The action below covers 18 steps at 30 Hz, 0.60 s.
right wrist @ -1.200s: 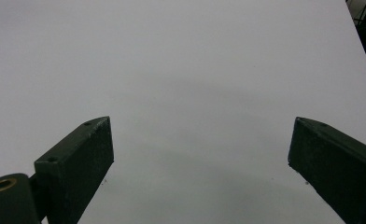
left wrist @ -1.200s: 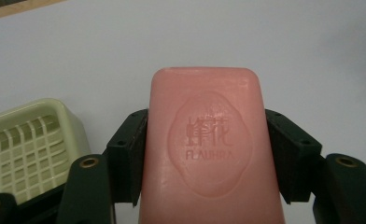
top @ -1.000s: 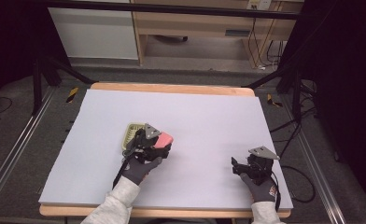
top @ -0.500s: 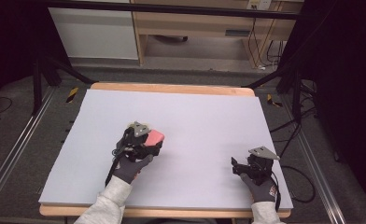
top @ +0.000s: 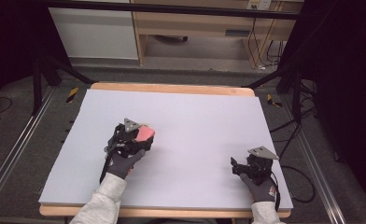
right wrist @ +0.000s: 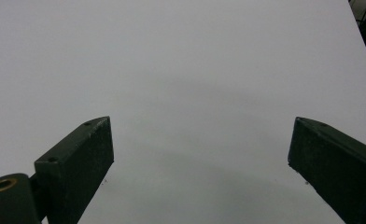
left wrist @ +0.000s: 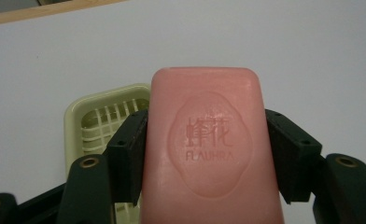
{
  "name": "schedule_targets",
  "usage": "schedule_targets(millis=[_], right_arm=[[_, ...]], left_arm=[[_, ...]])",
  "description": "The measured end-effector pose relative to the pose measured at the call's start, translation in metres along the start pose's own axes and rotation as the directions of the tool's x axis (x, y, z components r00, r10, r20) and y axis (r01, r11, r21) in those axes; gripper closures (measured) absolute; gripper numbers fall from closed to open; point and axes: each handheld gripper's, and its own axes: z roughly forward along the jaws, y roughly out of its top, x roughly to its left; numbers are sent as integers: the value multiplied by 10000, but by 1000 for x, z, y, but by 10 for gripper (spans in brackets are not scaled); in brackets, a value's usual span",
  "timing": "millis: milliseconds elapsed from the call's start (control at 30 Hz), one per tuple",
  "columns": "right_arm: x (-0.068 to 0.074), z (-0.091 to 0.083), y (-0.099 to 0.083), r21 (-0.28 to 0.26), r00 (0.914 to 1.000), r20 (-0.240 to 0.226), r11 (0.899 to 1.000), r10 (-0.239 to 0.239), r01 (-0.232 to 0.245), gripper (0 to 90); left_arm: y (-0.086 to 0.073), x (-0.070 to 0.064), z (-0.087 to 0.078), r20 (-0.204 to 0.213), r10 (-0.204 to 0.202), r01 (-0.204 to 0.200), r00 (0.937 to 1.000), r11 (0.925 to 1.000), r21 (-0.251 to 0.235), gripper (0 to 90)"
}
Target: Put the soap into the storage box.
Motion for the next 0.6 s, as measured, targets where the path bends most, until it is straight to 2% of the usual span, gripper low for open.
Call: schedule_targets(millis=[233, 600], right_arm=[[0, 1, 0, -6, 10000, 26, 10000, -42, 42, 72], [0, 1, 0, -19, 10000, 41, 10000, -52, 52, 71]], left_arm=[[1, 7, 1, -113, -255, 255, 9996, 9997, -65, 369], [2, 15, 4, -384, -370, 365, 9986, 9992, -137, 369]])
